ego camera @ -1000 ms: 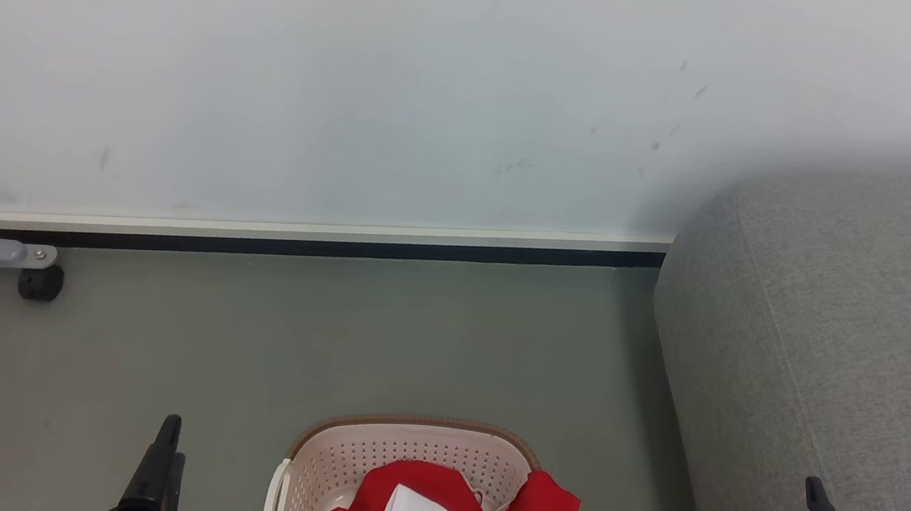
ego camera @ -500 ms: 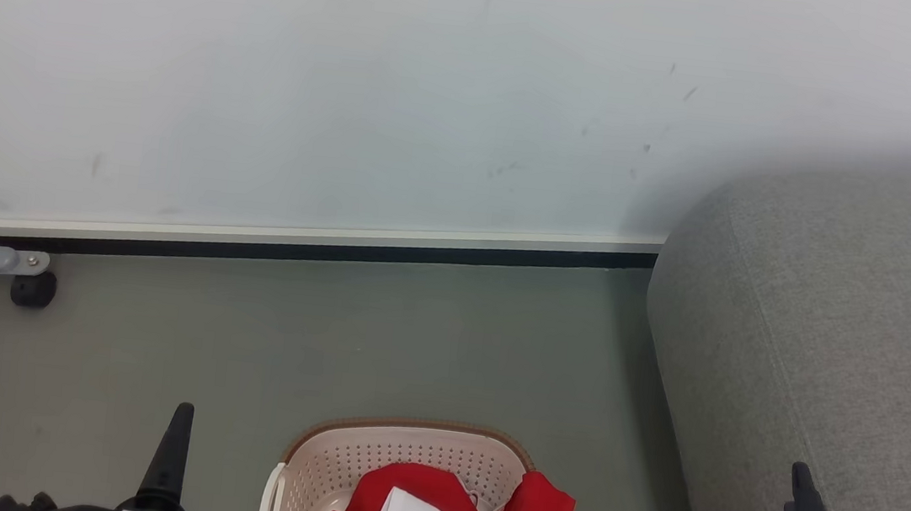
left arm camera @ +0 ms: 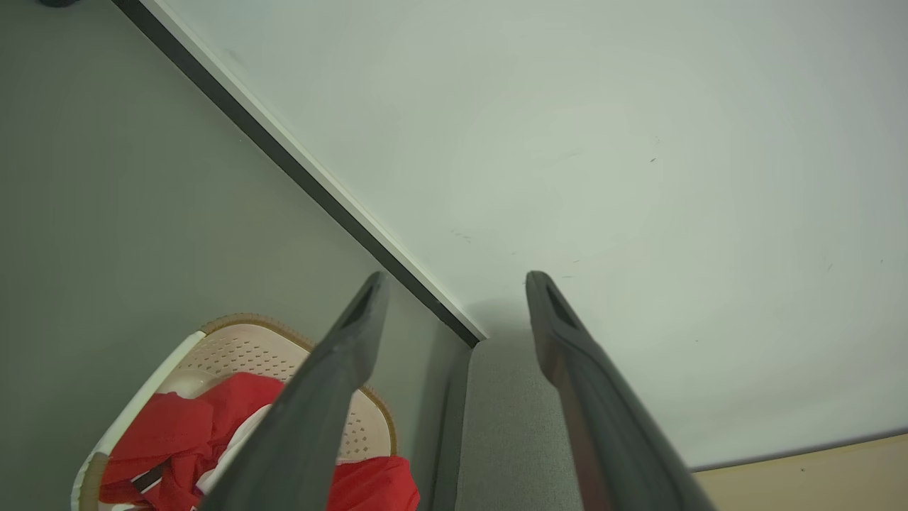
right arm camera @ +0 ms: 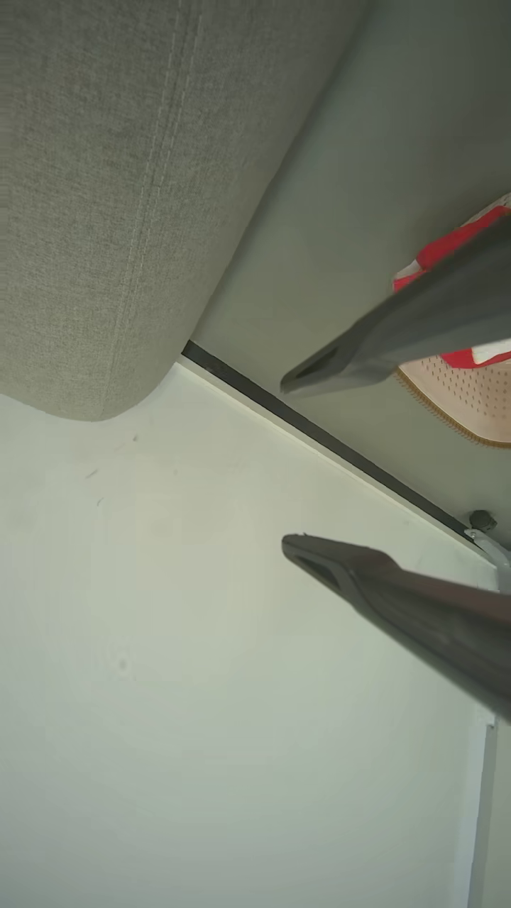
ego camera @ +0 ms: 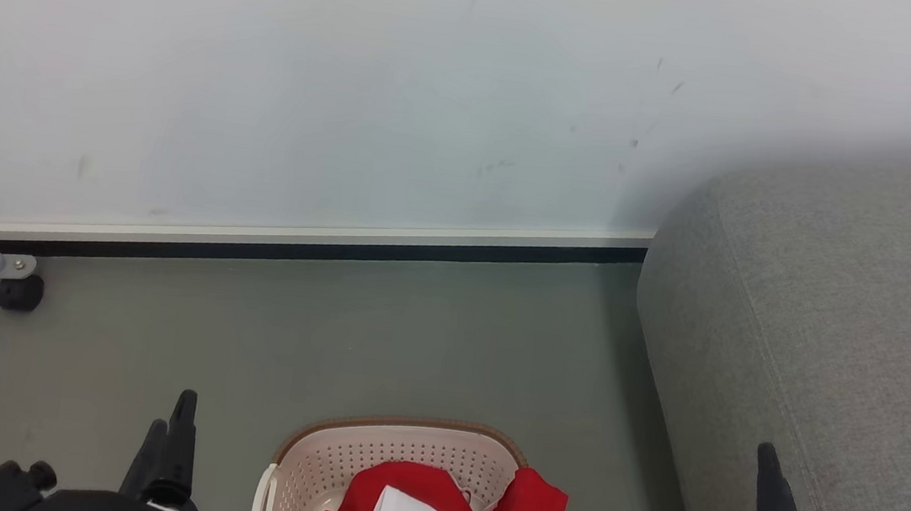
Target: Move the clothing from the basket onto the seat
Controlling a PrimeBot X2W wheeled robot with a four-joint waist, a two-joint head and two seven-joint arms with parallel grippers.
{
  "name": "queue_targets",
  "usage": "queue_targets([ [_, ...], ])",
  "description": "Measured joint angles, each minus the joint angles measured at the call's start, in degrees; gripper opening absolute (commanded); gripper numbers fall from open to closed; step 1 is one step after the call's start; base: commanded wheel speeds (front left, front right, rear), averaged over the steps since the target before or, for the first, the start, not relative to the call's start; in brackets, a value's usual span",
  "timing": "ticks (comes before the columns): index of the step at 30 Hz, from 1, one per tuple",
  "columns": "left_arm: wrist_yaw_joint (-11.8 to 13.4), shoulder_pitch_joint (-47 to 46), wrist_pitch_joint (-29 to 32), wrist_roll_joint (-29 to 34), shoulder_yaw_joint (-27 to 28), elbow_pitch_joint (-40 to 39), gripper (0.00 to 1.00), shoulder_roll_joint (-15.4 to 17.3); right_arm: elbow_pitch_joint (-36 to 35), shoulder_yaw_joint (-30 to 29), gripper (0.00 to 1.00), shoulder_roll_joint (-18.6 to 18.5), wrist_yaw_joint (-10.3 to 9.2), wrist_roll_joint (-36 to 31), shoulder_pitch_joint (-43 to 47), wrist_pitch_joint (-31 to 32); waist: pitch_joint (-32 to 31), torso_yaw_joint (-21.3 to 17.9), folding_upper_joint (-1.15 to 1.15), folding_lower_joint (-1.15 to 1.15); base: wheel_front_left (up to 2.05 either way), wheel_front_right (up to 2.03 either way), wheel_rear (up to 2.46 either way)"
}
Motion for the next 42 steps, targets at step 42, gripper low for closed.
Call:
queue_targets([
  [42, 6.8, 2.9, -8.8, 42.2, -3.5, -4.4, 1.0, 4.5, -2.3, 10.7, 1.0, -1.7, -4.87, -35.6, 0.5, -8.7, 0.8, -2.4, 0.0, 0.0, 0.0, 0.0, 0.0],
])
